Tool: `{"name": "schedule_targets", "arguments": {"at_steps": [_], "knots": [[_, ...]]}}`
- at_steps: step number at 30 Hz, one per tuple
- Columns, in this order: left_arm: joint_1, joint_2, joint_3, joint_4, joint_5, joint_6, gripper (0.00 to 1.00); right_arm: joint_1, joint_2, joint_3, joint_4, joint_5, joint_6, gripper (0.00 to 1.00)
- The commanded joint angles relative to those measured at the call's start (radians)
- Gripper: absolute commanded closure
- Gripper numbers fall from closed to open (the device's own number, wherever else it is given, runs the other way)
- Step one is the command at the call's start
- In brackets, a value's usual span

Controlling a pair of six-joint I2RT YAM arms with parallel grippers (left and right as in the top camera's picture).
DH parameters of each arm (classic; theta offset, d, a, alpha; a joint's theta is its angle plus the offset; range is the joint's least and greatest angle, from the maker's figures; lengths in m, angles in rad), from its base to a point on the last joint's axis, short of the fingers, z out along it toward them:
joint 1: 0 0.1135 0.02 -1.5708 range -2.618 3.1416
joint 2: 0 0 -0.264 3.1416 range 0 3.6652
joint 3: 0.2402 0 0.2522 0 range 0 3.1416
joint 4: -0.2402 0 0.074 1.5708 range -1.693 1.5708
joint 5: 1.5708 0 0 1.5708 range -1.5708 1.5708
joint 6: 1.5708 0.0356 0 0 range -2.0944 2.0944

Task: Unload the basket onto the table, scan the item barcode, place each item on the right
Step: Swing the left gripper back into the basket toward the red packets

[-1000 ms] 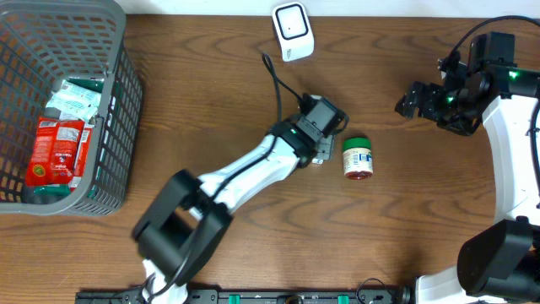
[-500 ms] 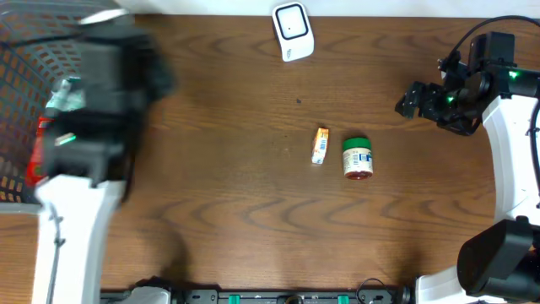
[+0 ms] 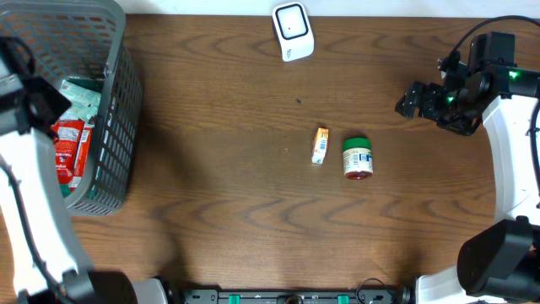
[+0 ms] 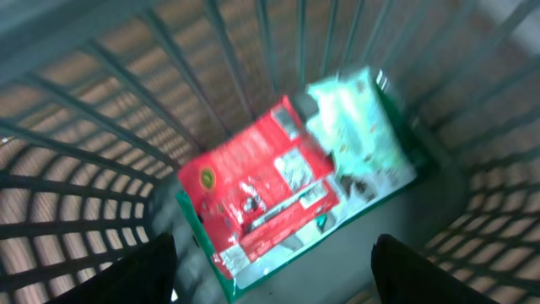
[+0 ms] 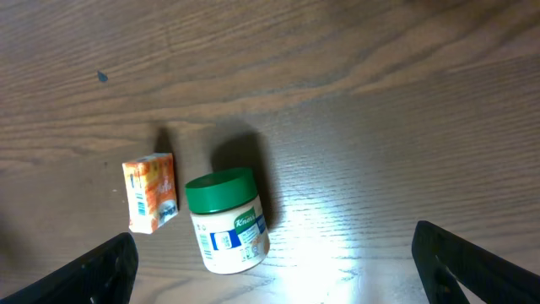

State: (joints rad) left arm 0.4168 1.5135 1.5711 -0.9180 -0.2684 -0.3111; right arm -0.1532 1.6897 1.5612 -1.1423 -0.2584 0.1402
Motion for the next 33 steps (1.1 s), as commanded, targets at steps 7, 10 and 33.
{"name": "schedule_targets", "arguments": {"at_steps": [7, 10, 33], "knots": [[-0.003, 0.236, -0.012, -0.019, -0.014, 0.127, 0.25, -0.011, -0.01, -0.001, -0.002, -0.008, -0.003, 0.01], [0.007, 0.294, -0.012, -0.024, -0.014, 0.135, 0.24, -0.011, -0.01, -0.001, -0.002, -0.008, -0.003, 0.01], [0.066, 0.468, -0.013, 0.045, -0.013, 0.211, 0.27, -0.011, -0.01, -0.001, -0.002, -0.008, -0.003, 0.01]]}}
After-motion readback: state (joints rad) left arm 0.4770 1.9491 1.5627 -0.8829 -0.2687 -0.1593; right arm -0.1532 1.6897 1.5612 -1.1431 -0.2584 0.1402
